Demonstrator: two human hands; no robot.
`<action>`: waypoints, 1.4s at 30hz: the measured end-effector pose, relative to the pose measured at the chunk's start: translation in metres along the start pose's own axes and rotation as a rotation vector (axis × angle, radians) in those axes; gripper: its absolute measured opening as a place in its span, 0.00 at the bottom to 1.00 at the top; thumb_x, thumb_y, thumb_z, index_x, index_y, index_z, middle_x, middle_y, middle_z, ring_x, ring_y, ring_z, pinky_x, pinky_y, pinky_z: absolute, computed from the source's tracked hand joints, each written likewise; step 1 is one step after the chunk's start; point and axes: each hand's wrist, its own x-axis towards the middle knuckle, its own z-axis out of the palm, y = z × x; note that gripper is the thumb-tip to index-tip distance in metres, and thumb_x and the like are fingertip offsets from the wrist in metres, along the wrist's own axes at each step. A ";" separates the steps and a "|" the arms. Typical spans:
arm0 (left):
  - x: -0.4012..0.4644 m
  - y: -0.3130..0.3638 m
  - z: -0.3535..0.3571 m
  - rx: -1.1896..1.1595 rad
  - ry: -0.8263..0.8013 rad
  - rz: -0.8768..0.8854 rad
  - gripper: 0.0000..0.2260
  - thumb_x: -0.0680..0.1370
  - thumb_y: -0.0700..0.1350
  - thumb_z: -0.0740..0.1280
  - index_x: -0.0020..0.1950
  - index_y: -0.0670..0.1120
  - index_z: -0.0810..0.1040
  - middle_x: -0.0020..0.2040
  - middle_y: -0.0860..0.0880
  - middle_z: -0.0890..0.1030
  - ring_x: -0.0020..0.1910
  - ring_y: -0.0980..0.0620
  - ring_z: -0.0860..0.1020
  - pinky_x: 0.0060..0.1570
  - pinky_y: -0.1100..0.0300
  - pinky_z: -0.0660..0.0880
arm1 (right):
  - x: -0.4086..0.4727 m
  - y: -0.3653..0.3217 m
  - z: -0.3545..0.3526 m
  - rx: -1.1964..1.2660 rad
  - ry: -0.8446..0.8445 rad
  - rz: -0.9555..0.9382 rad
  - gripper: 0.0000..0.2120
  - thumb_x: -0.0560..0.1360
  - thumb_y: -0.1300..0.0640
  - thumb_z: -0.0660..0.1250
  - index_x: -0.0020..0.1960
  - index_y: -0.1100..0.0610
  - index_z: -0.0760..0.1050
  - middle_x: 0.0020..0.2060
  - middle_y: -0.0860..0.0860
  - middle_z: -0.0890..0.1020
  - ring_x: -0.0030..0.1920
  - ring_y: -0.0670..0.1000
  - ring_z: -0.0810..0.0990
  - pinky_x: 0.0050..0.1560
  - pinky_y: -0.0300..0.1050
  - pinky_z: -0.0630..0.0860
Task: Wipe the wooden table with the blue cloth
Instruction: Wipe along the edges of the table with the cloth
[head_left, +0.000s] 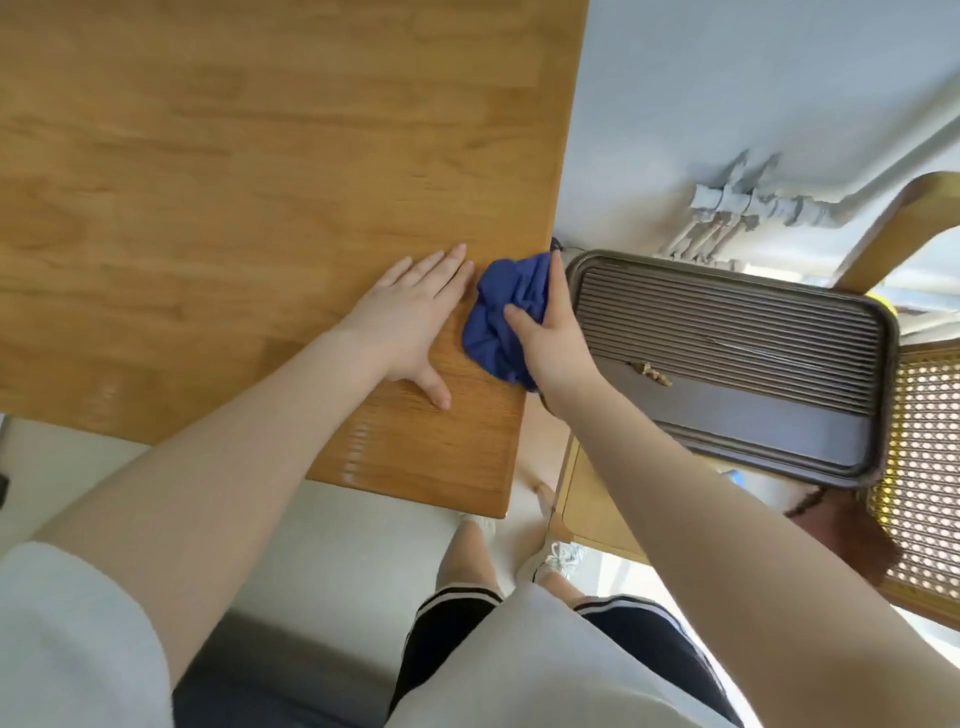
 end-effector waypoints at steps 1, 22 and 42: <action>0.002 -0.002 0.002 -0.008 0.007 0.011 0.65 0.56 0.68 0.73 0.76 0.44 0.36 0.76 0.47 0.34 0.76 0.50 0.38 0.73 0.54 0.39 | 0.017 -0.007 -0.002 -0.014 0.021 0.007 0.33 0.78 0.65 0.59 0.76 0.54 0.44 0.75 0.51 0.55 0.73 0.49 0.56 0.68 0.38 0.57; 0.068 -0.034 -0.060 -0.071 0.345 0.321 0.13 0.78 0.49 0.58 0.52 0.45 0.79 0.49 0.48 0.78 0.50 0.45 0.76 0.52 0.50 0.72 | 0.088 -0.041 -0.001 -0.102 0.266 -0.023 0.19 0.78 0.62 0.58 0.68 0.53 0.63 0.54 0.51 0.77 0.57 0.52 0.76 0.57 0.48 0.73; 0.178 -0.071 -0.138 0.068 0.034 0.183 0.59 0.61 0.64 0.74 0.77 0.45 0.40 0.77 0.45 0.38 0.76 0.46 0.42 0.73 0.50 0.49 | 0.126 -0.049 -0.017 -0.267 0.164 -0.154 0.28 0.78 0.65 0.57 0.75 0.55 0.52 0.74 0.51 0.59 0.72 0.42 0.57 0.69 0.36 0.58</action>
